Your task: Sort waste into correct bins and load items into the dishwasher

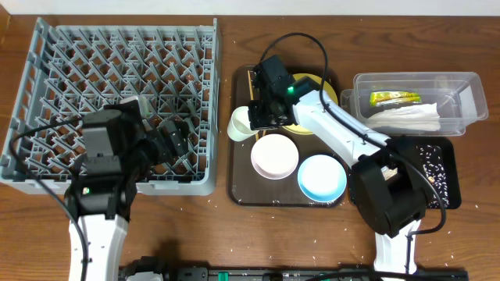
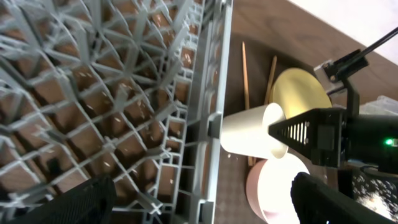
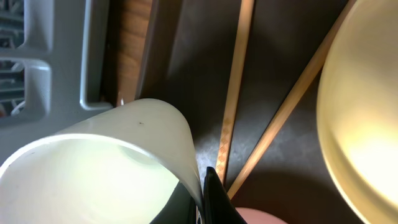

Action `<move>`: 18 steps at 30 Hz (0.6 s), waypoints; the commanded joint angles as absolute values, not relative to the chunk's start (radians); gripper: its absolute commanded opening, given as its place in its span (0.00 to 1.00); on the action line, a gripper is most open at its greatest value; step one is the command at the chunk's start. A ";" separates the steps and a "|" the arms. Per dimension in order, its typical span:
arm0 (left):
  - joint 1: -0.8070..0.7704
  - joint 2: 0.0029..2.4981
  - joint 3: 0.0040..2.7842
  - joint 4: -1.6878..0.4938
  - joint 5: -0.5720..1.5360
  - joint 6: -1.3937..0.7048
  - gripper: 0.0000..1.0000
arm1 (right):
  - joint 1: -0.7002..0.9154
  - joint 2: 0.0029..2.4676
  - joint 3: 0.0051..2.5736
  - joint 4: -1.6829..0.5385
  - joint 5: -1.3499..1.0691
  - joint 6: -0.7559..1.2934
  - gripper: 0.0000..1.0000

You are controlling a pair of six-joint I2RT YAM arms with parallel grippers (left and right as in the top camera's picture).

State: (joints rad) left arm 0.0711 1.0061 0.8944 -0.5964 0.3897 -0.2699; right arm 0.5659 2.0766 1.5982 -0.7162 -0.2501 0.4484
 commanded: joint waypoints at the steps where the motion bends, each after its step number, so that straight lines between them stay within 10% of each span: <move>1: 0.075 1.061 0.915 -0.603 0.464 -0.310 0.91 | 0.464 1.996 1.627 -0.718 -0.387 0.456 0.01; 9: 0.075 1.208 0.915 -0.407 0.977 -0.343 0.90 | 0.195 1.900 1.626 -0.685 -0.881 0.340 0.01; 18: 0.075 1.438 0.915 0.014 1.410 -0.585 0.90 | 0.271 1.904 1.623 -0.546 -1.183 0.264 0.01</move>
